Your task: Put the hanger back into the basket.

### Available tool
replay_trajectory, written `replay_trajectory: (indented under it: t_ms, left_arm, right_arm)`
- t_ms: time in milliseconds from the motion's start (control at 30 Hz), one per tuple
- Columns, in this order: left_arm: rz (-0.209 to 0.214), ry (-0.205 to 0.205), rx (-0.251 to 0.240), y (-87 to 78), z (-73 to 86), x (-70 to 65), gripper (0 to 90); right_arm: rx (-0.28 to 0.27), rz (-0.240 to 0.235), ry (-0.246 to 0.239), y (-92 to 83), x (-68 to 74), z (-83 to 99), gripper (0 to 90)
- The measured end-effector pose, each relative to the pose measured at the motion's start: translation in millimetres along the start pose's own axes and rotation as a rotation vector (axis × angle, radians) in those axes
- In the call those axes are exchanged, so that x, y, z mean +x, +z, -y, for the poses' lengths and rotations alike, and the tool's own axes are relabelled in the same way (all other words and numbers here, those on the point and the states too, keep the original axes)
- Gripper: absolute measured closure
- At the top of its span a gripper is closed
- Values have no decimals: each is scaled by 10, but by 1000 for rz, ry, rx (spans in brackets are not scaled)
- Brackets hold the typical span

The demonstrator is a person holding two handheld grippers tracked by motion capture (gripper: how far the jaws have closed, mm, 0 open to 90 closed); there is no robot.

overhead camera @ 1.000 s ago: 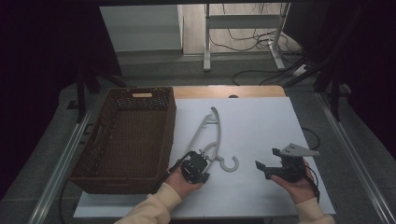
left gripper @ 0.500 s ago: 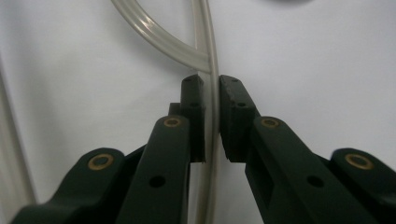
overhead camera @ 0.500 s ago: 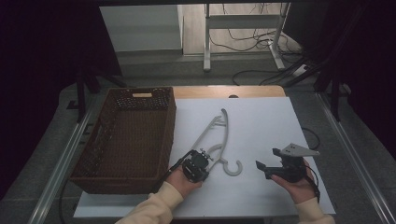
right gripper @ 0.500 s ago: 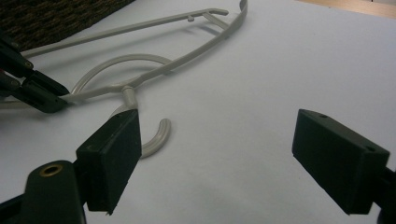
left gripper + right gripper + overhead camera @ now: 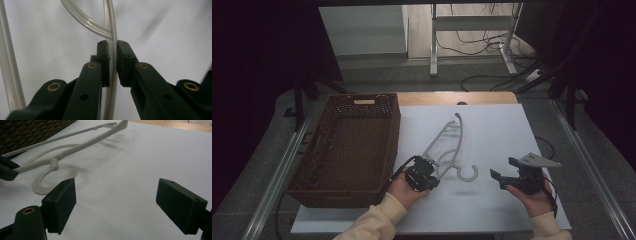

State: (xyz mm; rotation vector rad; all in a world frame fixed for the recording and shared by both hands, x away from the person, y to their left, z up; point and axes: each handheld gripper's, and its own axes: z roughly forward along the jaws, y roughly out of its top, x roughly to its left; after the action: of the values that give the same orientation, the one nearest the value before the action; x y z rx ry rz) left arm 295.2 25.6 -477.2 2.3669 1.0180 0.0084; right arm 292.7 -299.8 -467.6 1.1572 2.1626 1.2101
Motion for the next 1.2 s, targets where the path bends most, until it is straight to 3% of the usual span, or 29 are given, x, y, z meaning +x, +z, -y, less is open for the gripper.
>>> replay_trajectory:
  t_ms: [133, 300, 633, 900, 1200]
  left_arm:
    - [11, 7, -43, -133, -27, -10, 819]
    - [60, -9, -115, -348, -52, 10, 819]
    - [134, 28, -233, -788, -94, -55, 818]
    - [113, 34, -292, -1076, -117, -11, 818]
    - [122, 38, -345, -1421, -162, 74, 818]
  right_arm:
    - [-7, 14, 33, -11, -49, 18, 168]
    - [-2, 27, 34, -3, -59, 25, 168]
    - [8, 35, 34, 5, -59, 32, 168]
    - [11, 36, 30, 9, -58, 33, 168]
    - [11, 34, 27, 15, -54, 32, 168]
